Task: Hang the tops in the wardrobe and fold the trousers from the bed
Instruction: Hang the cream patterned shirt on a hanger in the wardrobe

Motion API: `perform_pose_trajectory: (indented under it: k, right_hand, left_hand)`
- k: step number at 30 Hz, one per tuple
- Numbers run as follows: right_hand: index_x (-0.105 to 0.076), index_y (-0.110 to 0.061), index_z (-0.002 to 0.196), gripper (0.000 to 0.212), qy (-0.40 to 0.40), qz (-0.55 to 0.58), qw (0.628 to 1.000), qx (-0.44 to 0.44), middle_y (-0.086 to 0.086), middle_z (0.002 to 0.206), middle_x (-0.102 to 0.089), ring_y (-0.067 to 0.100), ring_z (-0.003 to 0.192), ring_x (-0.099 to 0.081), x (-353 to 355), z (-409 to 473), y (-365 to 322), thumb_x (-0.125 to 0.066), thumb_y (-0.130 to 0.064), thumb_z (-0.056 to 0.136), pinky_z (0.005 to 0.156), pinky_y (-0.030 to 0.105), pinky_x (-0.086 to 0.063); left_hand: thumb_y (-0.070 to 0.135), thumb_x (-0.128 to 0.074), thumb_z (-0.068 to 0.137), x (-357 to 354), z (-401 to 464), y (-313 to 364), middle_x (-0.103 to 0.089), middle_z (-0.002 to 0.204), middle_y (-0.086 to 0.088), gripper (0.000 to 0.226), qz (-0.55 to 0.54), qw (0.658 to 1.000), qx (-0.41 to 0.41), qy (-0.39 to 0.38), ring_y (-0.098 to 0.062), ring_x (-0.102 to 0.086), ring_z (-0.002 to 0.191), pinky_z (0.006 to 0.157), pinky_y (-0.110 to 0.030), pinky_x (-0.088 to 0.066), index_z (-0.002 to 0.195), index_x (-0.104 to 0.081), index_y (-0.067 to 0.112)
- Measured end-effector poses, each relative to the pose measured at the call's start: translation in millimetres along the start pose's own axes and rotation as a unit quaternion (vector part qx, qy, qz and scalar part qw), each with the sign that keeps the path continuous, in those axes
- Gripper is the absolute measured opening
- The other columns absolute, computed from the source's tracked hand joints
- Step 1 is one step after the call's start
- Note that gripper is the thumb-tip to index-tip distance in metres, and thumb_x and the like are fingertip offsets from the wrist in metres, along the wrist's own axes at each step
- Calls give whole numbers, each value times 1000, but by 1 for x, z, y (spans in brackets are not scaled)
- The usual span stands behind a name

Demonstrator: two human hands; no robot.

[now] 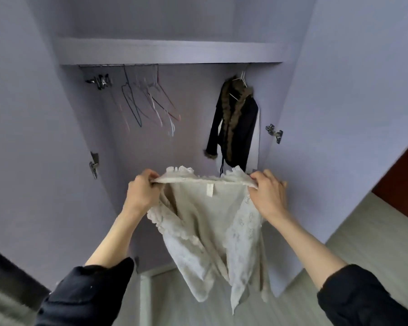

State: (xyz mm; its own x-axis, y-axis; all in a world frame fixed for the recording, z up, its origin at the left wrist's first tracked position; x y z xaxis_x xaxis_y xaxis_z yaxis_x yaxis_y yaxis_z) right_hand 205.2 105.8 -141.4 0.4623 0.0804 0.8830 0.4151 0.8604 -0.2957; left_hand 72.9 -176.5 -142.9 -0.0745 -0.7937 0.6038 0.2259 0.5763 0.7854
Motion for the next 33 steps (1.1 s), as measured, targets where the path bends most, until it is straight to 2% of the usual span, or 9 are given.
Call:
perform_pose_trajectory:
  k: [2, 5, 8, 13, 17, 23, 27, 29, 33]
  right_hand:
    - [-60, -15, 113, 24, -76, -44, 995, 40, 4, 113, -55, 28, 99, -57, -22, 22, 2, -50, -17, 91, 79, 33, -25]
    - [-61, -15, 100, 16, -156, -55, 984, 67, 4, 107, -57, 27, 99, -58, -56, 55, 6, -52, -11, 88, 83, 35, -30]
    - [-61, -15, 96, 14, -144, -5, 987, 63, 3, 96, -58, 28, 95, -57, -73, 89, -6, -52, -8, 87, 79, 34, -30]
    - [-53, -23, 81, 9, -163, 29, 982, 86, 2, 84, -64, 26, 88, -59, -119, 150, -37, -57, -19, 88, 76, 34, -32]
    - [-68, -18, 84, 11, -215, 73, 971, 79, 3, 84, -67, 24, 88, -60, -156, 190, -53, -62, -27, 86, 83, 37, -44]
    - [-59, -23, 68, 22, -354, 20, 924, 147, -10, 69, -54, 14, 81, -54, -211, 243, -92, -58, -29, 89, 59, 26, -36]
    - [-70, -11, 96, 19, -324, 206, 920, 83, -2, 90, -64, 13, 88, -57, -220, 289, -119, -51, -9, 91, 85, 30, -45]
    - [-65, -5, 100, 22, -294, 331, 896, 21, 7, 93, -63, 17, 81, -56, -216, 315, -138, -48, -17, 96, 78, 29, -44]
    - [-61, -5, 107, 33, -278, 464, 839, -54, 8, 94, -60, 21, 88, -54, -213, 357, -178, -43, -31, 99, 75, 31, -43]
  left_hand:
    - [27, -66, 86, -18, 14, -14, -57, 82, 5, 10, 99, 984, 19, -143, -15, -52, 80, 67, -20, -37, 88, -59, 19]
    - [32, -69, 84, -38, 31, -28, -56, 71, 8, 18, 89, 963, 30, -252, -2, -51, 62, 51, -7, -37, 73, -59, 22]
    - [28, -67, 85, -37, 63, -34, -56, 66, 7, 18, 47, 978, 37, -200, -3, -50, 58, 49, -8, -38, 70, -62, 20]
    - [17, -65, 85, -39, 131, -60, -59, 72, -6, 14, -43, 986, 117, -115, -18, -52, 68, 66, -29, -41, 81, -66, 4]
    - [14, -64, 85, -37, 169, -75, -58, 69, -6, 14, -56, 977, 166, -119, -17, -53, 64, 61, -27, -41, 73, -62, 7]
    - [14, -62, 86, -25, 205, -65, -66, 73, -2, 7, -111, 968, 175, -144, -12, -60, 66, 55, -15, -45, 82, -66, 9]
    - [14, -60, 87, -18, 225, -41, -71, 91, -6, 12, -124, 971, 155, -129, -17, -65, 84, 74, -24, -47, 94, -69, 9]
    - [12, -59, 88, -23, 233, -30, -69, 93, -10, 12, -104, 975, 152, -127, -21, -63, 86, 82, -30, -45, 94, -68, 5]
    - [10, -57, 89, -25, 246, -19, -65, 86, -9, 15, -109, 977, 157, -98, -18, -60, 79, 72, -25, -43, 94, -67, 1]
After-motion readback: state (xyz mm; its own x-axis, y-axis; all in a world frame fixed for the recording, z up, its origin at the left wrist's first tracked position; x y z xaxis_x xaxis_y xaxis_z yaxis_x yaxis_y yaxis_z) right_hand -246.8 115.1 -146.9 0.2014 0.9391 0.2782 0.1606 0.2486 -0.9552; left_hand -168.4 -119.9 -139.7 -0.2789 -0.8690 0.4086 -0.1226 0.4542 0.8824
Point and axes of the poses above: each hand's wrist, its own z-axis towards the middle knuckle, its own x-axis out of the back of the hand, y = z × x, the point moved 8 cm from there along z, towards the middle knuckle
